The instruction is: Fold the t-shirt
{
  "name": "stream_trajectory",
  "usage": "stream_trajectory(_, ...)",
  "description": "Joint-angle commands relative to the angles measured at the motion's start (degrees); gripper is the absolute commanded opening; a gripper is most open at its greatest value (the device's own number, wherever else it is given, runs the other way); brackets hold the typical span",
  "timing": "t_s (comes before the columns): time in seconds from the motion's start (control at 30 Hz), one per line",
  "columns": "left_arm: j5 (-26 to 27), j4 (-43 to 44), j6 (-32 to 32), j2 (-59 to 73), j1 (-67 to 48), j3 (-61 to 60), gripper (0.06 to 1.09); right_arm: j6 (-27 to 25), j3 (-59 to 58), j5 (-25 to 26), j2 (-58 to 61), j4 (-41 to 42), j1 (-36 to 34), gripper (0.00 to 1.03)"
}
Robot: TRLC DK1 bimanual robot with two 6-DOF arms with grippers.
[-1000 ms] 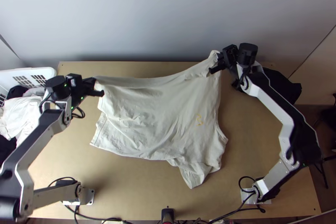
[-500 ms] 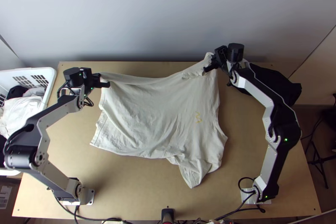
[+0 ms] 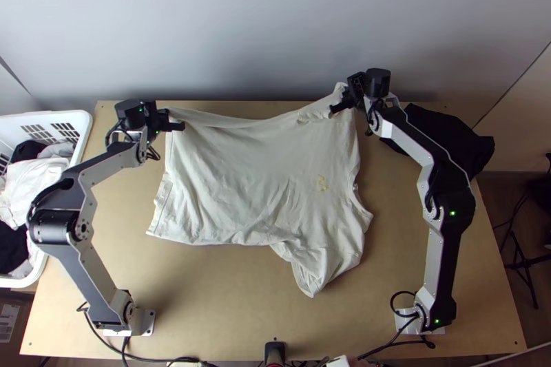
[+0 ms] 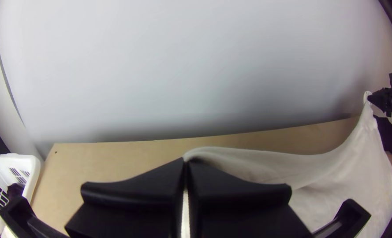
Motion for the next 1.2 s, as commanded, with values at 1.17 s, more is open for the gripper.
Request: stream_trajectory(1.17,-0.61,9.91,-0.32,-16.96,0.83,-23.25,0.09,1.81,-37.16,0.54,-25.31,9.47,4.05,0.03)
